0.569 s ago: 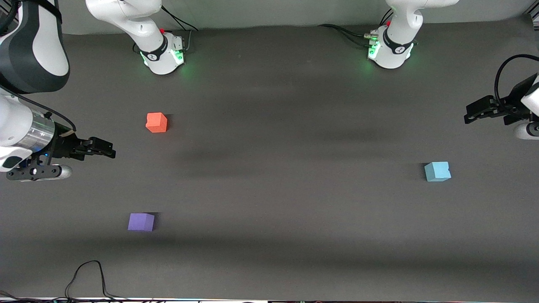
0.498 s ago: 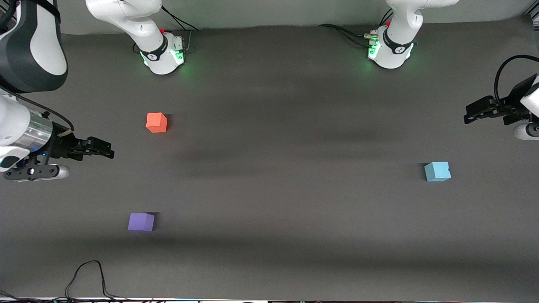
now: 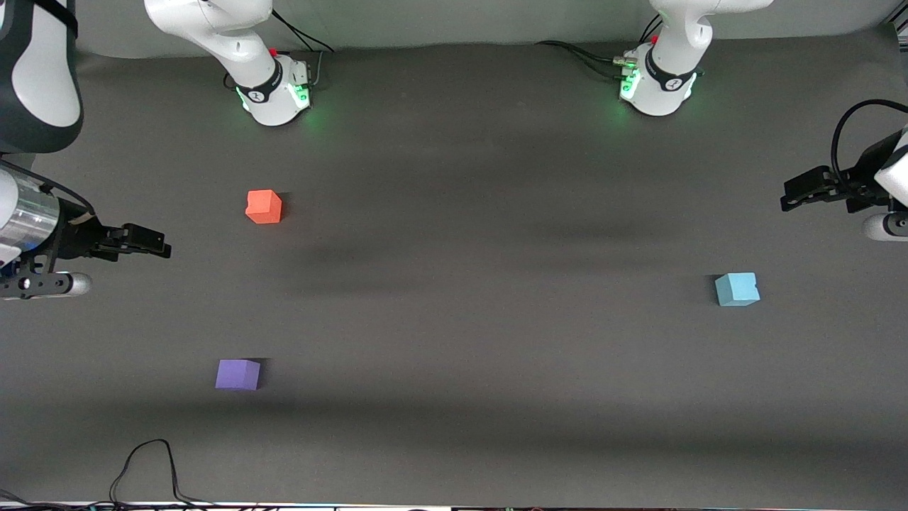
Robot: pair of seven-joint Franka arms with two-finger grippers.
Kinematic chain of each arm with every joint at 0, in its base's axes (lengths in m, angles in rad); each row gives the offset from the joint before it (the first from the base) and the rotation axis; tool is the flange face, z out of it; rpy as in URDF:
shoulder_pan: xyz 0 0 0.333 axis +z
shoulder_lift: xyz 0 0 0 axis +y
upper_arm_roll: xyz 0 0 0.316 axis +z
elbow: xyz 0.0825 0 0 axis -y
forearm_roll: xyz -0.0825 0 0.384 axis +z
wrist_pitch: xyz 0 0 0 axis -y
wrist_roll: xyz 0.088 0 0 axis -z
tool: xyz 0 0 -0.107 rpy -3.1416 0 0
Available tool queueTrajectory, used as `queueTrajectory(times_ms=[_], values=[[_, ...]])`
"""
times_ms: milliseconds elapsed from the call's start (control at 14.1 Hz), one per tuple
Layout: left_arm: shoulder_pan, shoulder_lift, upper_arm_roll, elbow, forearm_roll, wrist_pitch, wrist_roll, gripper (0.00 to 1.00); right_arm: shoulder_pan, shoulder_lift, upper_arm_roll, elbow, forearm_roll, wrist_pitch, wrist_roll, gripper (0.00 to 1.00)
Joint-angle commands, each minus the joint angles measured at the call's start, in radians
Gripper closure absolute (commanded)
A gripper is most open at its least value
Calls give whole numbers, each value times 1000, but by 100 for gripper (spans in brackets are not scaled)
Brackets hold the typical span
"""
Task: Place blue block between orange and purple blocks
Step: 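Move the left gripper toward the light-blue cube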
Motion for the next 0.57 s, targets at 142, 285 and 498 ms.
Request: queueTrajectory(times_ms=[142, 285, 498], values=[[116, -25, 12, -45, 27, -4, 135, 0, 7, -18, -5, 6, -21, -25, -22, 0], [133, -36, 12, -54, 37, 2, 135, 0, 12, -36, -5, 7, -22, -45, -14, 0], [130, -48, 10, -112, 70, 57, 135, 0, 13, -100, -5, -37, -22, -48, -14, 0]])
